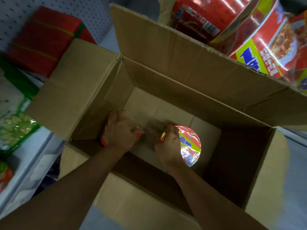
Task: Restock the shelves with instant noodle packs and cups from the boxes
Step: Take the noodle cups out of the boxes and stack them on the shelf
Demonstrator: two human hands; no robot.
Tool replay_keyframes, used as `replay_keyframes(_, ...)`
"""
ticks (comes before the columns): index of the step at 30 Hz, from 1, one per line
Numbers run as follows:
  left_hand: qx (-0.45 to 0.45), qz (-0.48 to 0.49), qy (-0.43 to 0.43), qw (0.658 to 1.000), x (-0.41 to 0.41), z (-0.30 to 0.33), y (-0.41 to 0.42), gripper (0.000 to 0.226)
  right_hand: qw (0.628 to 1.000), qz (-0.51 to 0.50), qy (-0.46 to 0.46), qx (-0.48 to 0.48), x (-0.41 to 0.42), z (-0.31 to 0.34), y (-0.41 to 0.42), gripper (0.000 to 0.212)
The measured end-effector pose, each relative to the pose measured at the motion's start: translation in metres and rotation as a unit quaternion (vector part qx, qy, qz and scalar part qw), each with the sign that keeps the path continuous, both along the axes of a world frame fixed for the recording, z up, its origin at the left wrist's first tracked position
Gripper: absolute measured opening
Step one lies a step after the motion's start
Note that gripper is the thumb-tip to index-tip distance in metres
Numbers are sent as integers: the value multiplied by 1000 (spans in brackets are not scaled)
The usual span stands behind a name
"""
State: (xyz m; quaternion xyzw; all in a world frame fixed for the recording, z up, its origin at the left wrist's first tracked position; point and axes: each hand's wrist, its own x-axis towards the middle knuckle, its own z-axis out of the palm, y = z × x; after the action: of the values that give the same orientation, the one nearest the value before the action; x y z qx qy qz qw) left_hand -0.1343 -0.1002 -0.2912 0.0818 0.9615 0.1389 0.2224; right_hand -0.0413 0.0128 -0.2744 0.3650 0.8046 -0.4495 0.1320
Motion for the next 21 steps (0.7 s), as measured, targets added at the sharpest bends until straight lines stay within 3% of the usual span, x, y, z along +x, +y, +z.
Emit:
replay_keyframes(3, 11, 82, -46, 996, -16, -10, -23, 69, 998, -28, 16, -54, -17, -14, -23, 42)
replay_keyframes(6, 26, 191, -140, 971, -24, -22, -35, 82, 987, -25, -68, -147, -35, -33, -40, 35)
replay_keyframes(8, 43, 250, -192, 948, -27, -30, -37, 86, 971, -80, -118, -193, -46, -45, -45, 39)
replay_keyframes(12, 42, 258, -230, 937, -31, -44, -38, 93, 926, -198, -164, -278, -63, -62, -50, 44)
replay_keyframes(16, 56, 264, -246, 931, -28, -42, -36, 99, 931, -222, -143, -252, -68, -63, -51, 44)
replay_keyframes(21, 191, 299, -258, 899, -21, -30, -14, 88, 956, -227, -51, -177, -70, -42, -31, 48)
